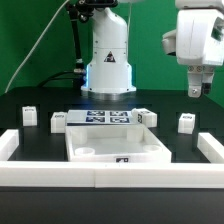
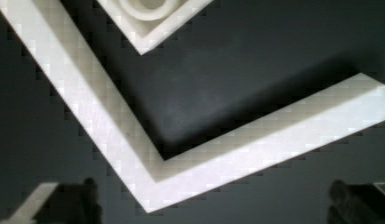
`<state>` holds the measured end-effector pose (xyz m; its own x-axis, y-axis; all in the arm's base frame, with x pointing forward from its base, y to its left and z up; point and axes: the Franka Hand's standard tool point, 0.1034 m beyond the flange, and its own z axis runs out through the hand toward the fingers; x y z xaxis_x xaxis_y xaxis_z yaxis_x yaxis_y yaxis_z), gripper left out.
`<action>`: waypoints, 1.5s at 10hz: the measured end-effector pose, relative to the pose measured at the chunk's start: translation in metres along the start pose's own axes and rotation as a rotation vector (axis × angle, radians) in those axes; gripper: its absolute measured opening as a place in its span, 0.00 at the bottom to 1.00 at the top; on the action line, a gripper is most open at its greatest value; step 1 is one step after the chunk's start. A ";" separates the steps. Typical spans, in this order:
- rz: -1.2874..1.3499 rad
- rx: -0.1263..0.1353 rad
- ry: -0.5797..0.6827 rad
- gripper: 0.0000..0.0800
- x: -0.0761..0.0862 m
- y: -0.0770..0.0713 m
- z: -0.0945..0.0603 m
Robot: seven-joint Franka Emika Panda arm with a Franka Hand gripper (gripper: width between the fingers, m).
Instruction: Assemble one leg
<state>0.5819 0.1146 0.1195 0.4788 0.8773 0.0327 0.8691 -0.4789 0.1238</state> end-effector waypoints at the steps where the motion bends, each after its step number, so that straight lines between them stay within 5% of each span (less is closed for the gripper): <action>1: 0.000 0.000 0.000 0.81 0.000 0.000 0.000; 9: -0.052 -0.004 0.002 0.81 -0.003 0.002 0.000; 13: -0.418 0.034 -0.026 0.81 -0.058 -0.008 0.040; 15: -0.418 0.038 -0.031 0.81 -0.069 -0.003 0.041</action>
Offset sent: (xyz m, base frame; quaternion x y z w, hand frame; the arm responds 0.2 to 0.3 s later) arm 0.0000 0.0000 0.0000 0.0000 0.0000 0.0000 1.0000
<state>0.5515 0.0543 0.0758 0.0869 0.9953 -0.0427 0.9930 -0.0831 0.0838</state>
